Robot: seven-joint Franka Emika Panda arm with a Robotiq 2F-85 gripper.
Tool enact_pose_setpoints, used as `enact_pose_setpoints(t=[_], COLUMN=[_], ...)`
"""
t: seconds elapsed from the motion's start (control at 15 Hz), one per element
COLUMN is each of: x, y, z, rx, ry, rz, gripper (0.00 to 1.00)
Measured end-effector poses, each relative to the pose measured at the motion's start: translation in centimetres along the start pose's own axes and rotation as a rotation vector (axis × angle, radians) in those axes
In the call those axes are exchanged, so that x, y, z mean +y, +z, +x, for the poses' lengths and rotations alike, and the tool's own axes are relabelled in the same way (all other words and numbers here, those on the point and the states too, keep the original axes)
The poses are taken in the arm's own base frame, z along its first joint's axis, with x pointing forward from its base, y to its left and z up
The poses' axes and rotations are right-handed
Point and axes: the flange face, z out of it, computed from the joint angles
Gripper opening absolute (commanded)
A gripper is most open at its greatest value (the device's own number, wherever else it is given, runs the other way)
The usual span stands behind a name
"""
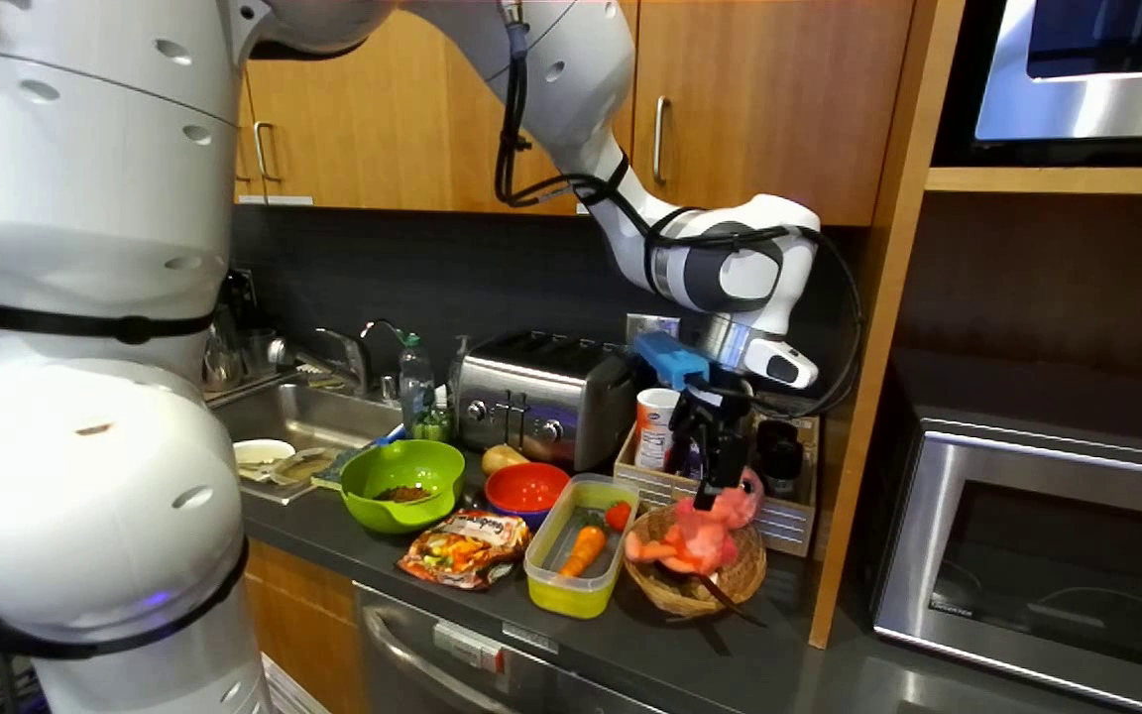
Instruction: Put the bird plush toy in the light green bowl.
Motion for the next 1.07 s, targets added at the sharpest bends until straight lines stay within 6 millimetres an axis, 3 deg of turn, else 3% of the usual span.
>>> enact_pose_setpoints(t=[1.07], x=[-0.44], y=[0.18], z=[0.59], rx=[-0.018], ry=[0.018], rz=[0.023], gripper=[1.0])
